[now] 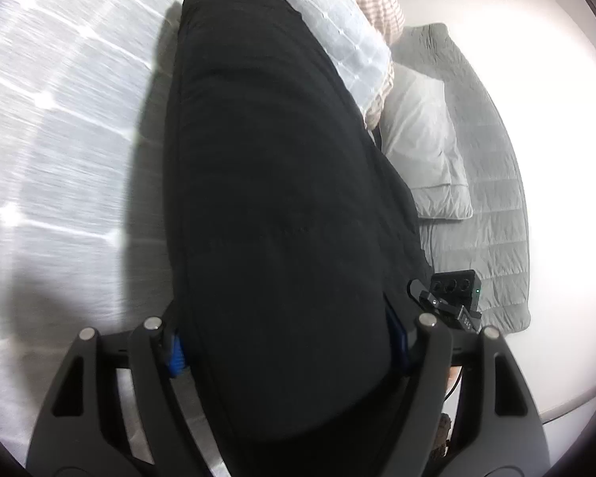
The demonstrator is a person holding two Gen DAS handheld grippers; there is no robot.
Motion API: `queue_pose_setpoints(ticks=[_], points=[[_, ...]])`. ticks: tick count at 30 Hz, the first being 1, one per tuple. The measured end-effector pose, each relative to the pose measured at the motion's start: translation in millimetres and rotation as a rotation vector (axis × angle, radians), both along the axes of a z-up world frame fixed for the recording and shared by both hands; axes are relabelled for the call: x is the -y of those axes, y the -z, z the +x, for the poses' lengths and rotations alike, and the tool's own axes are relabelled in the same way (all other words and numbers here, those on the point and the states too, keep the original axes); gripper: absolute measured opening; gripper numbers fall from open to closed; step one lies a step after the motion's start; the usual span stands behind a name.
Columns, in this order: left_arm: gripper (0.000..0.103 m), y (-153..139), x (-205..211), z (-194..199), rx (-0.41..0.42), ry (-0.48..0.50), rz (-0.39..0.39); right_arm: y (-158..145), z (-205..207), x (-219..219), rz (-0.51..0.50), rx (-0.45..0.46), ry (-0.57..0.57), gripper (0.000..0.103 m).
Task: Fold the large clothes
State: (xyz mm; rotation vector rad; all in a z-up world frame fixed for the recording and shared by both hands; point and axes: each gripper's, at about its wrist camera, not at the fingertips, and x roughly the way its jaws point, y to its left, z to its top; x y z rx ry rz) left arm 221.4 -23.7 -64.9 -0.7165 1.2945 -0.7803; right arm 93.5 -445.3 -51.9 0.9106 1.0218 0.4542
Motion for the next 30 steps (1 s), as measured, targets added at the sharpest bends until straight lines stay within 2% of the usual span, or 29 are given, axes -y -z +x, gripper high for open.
queue_pose_setpoints(ticks=[7,17,25,30], points=[[0.075,-19.9,-74.6,-3.2,0.005,-0.084,0.016,-24.4,28.2,-59.3,0.000,0.026,-0.084,0.052],[0.075,-37.4,-210.2,-5.4,0.044,-0.238,0.033,-43.5,71.6,-193.3,0.019,0.081,-0.241,0.052],[0.075,-35.9,-298.1,-12.3,0.054,-0.336,0.065,-36.7,110.1,-310.3,0.040,0.089,-0.361,0.052],[0.075,-27.7,-340.3,-12.7,0.085,-0.380,0.065,-28.3,128.6,-363.9,0.048,0.097,-0.411,0.052]])
